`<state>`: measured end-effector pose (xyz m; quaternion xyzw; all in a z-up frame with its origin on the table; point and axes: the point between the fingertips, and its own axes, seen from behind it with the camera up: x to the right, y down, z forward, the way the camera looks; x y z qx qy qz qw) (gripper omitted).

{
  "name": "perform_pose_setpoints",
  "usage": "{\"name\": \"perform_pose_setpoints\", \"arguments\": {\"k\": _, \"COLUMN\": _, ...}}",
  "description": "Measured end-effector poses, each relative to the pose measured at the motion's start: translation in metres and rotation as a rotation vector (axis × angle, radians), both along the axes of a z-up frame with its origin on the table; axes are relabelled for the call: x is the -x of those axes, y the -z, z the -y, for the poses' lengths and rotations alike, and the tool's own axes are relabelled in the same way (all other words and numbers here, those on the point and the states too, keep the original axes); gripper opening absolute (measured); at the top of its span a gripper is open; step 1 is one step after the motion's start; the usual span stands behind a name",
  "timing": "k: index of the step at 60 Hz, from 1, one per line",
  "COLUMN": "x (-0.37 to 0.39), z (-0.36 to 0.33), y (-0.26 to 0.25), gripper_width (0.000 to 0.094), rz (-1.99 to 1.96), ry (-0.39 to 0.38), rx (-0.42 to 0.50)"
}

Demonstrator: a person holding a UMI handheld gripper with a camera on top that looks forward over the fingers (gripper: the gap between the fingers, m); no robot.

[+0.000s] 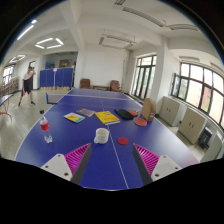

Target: Pour water

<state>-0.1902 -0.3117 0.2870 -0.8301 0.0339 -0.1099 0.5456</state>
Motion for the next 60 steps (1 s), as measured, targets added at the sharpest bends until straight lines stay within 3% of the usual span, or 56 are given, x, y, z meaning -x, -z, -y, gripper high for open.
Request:
{"name": "perform_pose_setpoints", "arguments": {"k": 9, "x": 0.056, "z": -0.001, "y": 0.072, "gripper_width": 0.0855, "rz": -0.030, "ry": -0.044, "rx": 0.067}}
{"name": "perform_pose_setpoints", "arguments": {"k": 20, "x": 0.180, "z": -0.028, "y": 0.146, "gripper_width": 0.0859, "rz": -0.047, "ry": -0.189, "rx": 0.149}}
{"name": "perform_pose_setpoints", "arguments": {"k": 35, "x": 0.326, "z": -0.158, "y": 0.155, "gripper_width": 0.0858, "rz": -0.118, "ry": -0.334, "rx": 0.037}}
{"name": "perform_pose_setpoints", "arguments": {"k": 51, "x": 0.375, "z": -0.293, "y": 0.165, "gripper_width": 0.0844, "rz": -0.157, "ry": -0.287, "rx": -0.073}}
{"name": "perform_pose_setpoints", "arguments": {"k": 60, "x": 0.385, "z": -0.335, "y": 0.183, "gripper_width": 0.0663, "rz": -0.158, "ry": -0.281, "rx": -0.101}}
